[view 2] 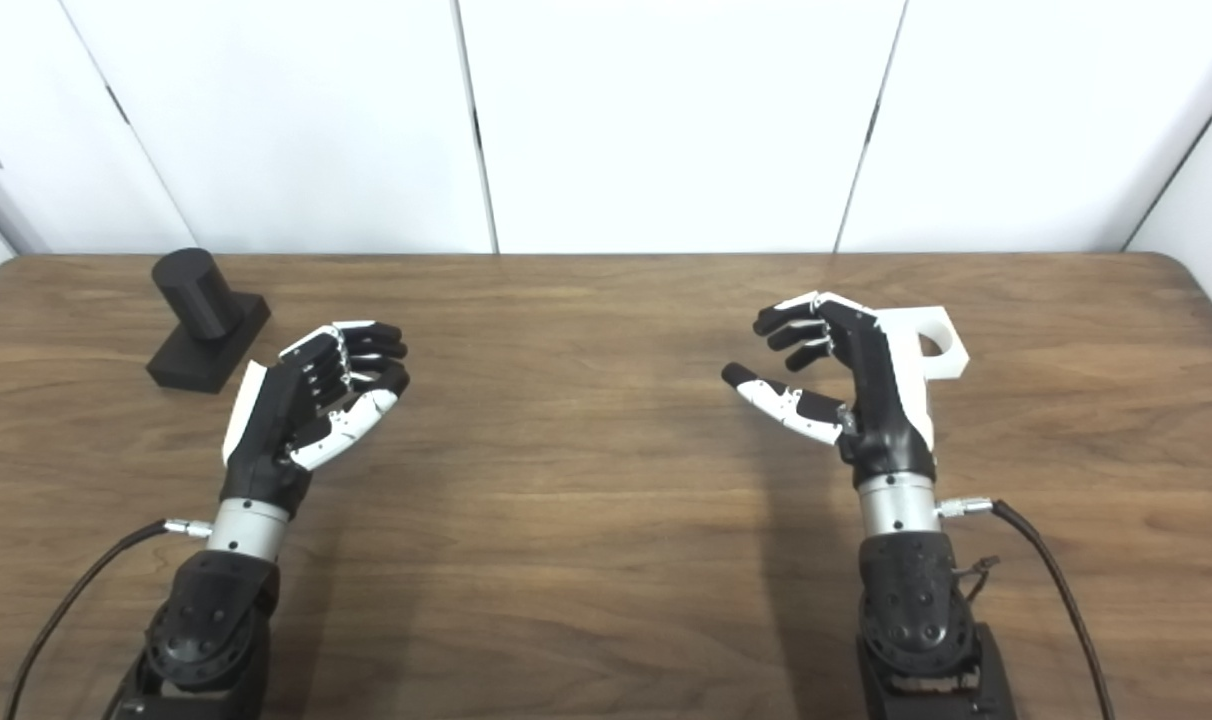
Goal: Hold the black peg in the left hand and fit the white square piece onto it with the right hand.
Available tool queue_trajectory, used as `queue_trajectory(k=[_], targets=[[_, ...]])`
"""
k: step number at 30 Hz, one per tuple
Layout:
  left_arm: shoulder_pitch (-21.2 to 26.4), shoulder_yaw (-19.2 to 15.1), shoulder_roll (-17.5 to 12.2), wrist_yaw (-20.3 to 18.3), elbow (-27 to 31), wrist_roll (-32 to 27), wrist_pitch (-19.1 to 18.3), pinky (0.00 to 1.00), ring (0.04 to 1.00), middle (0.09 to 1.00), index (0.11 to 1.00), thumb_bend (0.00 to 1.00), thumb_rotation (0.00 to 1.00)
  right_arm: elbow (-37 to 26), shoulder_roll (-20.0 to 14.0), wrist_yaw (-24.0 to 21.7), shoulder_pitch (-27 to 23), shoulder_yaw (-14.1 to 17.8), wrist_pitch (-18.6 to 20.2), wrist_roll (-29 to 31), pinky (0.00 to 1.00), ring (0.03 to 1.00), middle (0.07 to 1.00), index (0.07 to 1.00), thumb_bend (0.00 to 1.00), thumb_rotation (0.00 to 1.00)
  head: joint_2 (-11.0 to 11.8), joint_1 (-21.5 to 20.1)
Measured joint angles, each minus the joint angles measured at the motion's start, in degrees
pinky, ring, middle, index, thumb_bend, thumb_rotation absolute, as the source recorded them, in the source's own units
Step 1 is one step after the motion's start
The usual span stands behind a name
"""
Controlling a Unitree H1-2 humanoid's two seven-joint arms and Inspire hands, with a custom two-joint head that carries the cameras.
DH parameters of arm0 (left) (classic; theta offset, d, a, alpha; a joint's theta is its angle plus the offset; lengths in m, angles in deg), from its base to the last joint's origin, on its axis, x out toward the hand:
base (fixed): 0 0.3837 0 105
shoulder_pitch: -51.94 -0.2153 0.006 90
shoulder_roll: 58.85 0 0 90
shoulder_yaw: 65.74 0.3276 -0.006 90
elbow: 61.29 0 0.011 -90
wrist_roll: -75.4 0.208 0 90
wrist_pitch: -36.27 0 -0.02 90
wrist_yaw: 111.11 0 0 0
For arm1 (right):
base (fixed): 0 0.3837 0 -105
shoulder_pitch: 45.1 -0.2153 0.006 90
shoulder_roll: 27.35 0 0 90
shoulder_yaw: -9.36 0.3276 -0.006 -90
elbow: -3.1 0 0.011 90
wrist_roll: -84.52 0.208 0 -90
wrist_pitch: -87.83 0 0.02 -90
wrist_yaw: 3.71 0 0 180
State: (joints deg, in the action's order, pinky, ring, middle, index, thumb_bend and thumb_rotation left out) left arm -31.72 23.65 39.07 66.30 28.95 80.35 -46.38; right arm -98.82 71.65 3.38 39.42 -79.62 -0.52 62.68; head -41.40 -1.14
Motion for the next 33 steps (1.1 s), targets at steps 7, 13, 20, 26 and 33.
queue_trajectory(k=[7, 13, 20, 26, 33], targets=[[0.0, 0.01, 0.0, 0.06, 0.0, 0.12, 0.0, 0.5, 0.614, 0.645, 0.636, 0.59, 0.29, 0.0, 0.0, 0.0, 0.0, -0.02, 0.01, 0.0, 0.45, 0.555, 0.619, 0.495, 0.5, 0.13, 0.0, 0.35], [-0.01, 0.05, 0.14, 0.07, -0.53, 0.11, 0.43, 0.5, 0.606, 0.644, 0.628, 0.55, 0.24, 0.86, -0.03, 0.27, 0.1, -0.05, -0.77, -0.07, 0.44, 0.545, 0.614, 0.495, 0.5, 0.13, 4.74, 1.4], [-0.4, 0.42, 0.58, 0.1, -2.79, 0.15, 2.95, 0.51, 0.615, 0.652, 0.631, 0.57, 0.28, 3.16, -0.02, 1.14, 1.53, 0.03, -4.09, 0.24, 0.44, 0.549, 0.624, 0.495, 0.5, 0.12, 8.43, 2.29], [-0.63, 0.55, 0.73, 0.2, -4.15, 0.26, 4.72, 0.51, 0.604, 0.651, 0.633, 0.57, 0.27, 4.29, 0.02, 2.07, 2.43, 0.05, -6.51, 0.72, 0.44, 0.547, 0.632, 0.494, 0.5, 0.12, 10.37, 2.37], [-1.0, 0.51, 0.81, 0.2, -4.28, 0.11, 4.89, 0.52, 0.615, 0.653, 0.633, 0.58, 0.28, 4.29, 0.02, 2.33, 2.43, 0.07, -6.6, 0.99, 0.44, 0.552, 0.636, 0.494, 0.5, 0.12, 10.11, 2.11]])
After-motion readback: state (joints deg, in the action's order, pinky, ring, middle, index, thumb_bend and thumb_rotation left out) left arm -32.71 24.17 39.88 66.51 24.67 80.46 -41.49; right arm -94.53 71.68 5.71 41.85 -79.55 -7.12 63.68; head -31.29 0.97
